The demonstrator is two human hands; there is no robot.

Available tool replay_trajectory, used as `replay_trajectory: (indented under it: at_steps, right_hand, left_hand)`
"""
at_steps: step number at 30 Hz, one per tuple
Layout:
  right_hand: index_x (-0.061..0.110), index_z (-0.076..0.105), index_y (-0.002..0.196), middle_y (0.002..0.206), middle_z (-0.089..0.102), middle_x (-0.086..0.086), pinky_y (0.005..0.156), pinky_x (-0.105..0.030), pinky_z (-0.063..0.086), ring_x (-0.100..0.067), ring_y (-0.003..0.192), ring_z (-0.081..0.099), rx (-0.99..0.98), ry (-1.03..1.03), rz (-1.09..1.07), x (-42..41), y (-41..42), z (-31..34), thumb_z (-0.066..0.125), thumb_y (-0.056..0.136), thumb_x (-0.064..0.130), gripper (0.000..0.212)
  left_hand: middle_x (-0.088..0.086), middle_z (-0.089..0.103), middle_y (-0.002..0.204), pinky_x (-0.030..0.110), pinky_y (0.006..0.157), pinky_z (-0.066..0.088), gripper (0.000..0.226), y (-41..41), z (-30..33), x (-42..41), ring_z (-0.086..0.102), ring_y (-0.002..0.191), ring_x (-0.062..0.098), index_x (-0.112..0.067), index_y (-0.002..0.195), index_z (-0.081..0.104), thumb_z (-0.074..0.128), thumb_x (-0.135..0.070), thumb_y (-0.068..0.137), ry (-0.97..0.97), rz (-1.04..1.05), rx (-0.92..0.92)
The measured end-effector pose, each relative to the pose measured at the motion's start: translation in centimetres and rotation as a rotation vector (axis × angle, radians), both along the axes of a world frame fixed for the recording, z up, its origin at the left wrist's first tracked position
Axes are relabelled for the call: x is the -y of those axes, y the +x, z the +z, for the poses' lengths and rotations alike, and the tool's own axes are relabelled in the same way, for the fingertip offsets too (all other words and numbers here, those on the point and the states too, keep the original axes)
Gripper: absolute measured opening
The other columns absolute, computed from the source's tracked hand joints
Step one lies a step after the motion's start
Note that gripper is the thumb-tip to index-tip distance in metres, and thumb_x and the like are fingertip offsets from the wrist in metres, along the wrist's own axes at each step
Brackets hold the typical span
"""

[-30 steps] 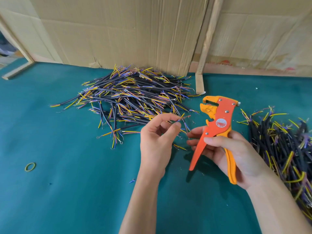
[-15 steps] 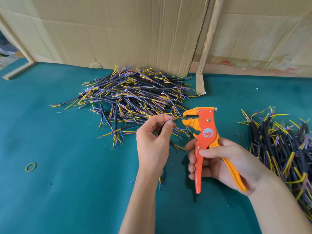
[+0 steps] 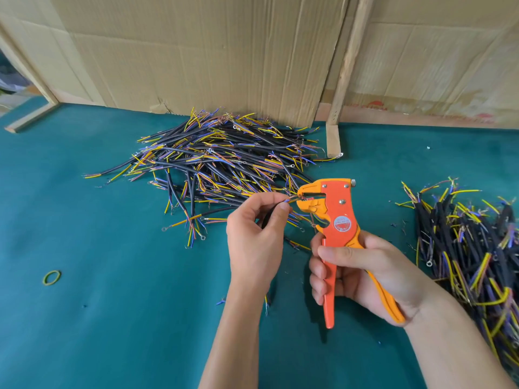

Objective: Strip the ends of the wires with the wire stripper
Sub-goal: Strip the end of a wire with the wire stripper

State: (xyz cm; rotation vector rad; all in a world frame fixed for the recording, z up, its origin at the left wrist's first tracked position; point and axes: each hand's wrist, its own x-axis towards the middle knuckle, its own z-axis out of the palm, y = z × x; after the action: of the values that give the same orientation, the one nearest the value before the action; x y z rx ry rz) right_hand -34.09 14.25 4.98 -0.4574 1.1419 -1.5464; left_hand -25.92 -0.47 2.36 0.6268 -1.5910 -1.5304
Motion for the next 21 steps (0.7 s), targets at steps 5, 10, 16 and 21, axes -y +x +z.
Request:
replay_trajectory:
  at_steps: [5, 10, 16, 21]
  right_hand:
    - [0.002, 0.067, 0.100, 0.082, 0.059, -0.024, 0.068, -0.049, 0.056, -0.038, 0.071, 0.060, -0.015, 0.001, 0.012, -0.37, -0.22, 0.08, 0.092, 0.068, 0.019, 0.043]
    - [0.000, 0.067, 0.105, 0.088, 0.060, -0.026, 0.073, -0.051, 0.056, -0.040, 0.076, 0.062, -0.035, -0.019, 0.068, -0.44, -0.35, 0.00, 0.093, 0.066, 0.017, 0.050]
    - [-0.003, 0.068, 0.111, 0.092, 0.063, -0.027, 0.075, -0.052, 0.057, -0.042, 0.080, 0.064, -0.042, 0.004, -0.016, -0.35, -0.45, -0.15, 0.089, 0.066, 0.013, 0.053]
    - [-0.004, 0.067, 0.116, 0.093, 0.063, -0.029, 0.073, -0.051, 0.057, -0.043, 0.079, 0.064, -0.033, 0.018, -0.015, -0.22, -0.33, -0.07, 0.083, 0.069, 0.013, 0.052]
  left_hand:
    - [-0.010, 0.073, 0.077, 0.020, 0.069, 0.051, 0.011, -0.10, -0.02, -0.09, 0.063, 0.071, 0.006, -0.028, 0.085, 0.074, 0.068, -0.019, 0.085, -0.017, 0.007, 0.009]
    - [-0.008, 0.072, 0.075, 0.017, 0.068, 0.050, 0.013, -0.01, 0.09, 0.02, 0.062, 0.071, 0.006, -0.025, 0.083, 0.073, 0.069, -0.014, 0.086, -0.009, 0.023, -0.003]
    - [-0.011, 0.070, 0.073, 0.017, 0.065, 0.046, 0.012, 0.01, 0.30, 0.00, 0.058, 0.067, 0.006, -0.027, 0.079, 0.073, 0.068, -0.017, 0.082, 0.057, 0.060, -0.026]
    - [-0.006, 0.069, 0.076, 0.016, 0.058, 0.038, 0.005, 0.04, 0.40, 0.13, 0.051, 0.062, 0.004, -0.020, 0.084, 0.073, 0.070, -0.017, 0.082, 0.189, 0.008, -0.096]
